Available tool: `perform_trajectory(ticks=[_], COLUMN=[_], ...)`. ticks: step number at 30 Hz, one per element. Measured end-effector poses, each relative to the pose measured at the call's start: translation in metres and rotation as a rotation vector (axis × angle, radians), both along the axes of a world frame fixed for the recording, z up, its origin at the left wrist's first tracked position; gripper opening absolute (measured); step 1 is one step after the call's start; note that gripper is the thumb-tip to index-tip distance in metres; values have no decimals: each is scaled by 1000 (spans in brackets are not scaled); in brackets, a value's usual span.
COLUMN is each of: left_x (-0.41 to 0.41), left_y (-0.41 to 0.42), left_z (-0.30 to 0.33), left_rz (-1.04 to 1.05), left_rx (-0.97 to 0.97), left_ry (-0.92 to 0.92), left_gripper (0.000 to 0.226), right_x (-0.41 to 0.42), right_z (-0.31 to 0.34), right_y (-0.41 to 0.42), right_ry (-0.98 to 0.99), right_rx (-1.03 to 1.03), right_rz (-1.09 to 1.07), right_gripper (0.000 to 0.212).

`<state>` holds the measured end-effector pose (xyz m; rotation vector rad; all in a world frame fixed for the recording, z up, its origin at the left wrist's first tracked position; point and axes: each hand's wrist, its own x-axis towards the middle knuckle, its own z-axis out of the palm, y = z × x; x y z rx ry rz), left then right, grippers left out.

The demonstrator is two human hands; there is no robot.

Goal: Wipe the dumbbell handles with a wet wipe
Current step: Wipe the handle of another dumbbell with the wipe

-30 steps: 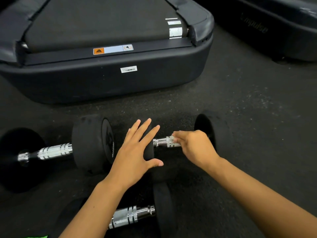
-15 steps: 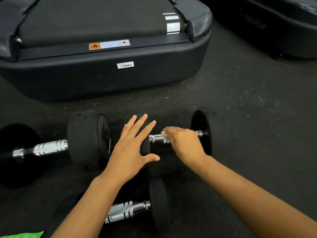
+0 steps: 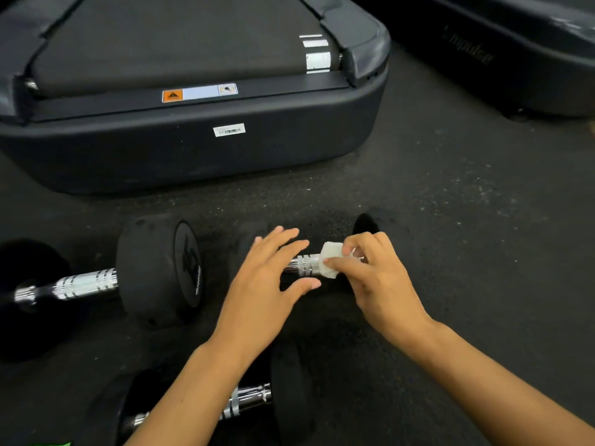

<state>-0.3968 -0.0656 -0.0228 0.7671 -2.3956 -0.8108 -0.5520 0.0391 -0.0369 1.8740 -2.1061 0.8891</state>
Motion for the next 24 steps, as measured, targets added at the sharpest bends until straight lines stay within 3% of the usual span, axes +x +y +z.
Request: perform_trajectory(ticks=[4,8,12,14,17,21,24], left_x=[-25,-45,-60,-61,-62,-81,-101], left_y=[13,13,7,6,3,-3,-11], left_z=[4,-9,-28,-36,-41,-42,-43], left_rz=[-17,37,15,-45,-103,-211,-280], left_rx=[60,-60,-98,-73,-113,-144,-118], left_ry=[113,130,-135,-177,-152,-278,-364], left_gripper=[38,27,15,15,25,50,46], right_x=[1,-8,-28,-34,-35,-35,-36], right_z=[10,12,5,-4,-19,-27,-28], right_y=[3,7,12,13,15,14,11], right_ry=[-184,-450,-314,-255,-51,-60,-25], right_rx=[-197,-173,-6,66,158,173,163], right_rz=[34,-31,-198,-250,-294,-314,-327], right_gripper=[8,25,40,45,50,54,52])
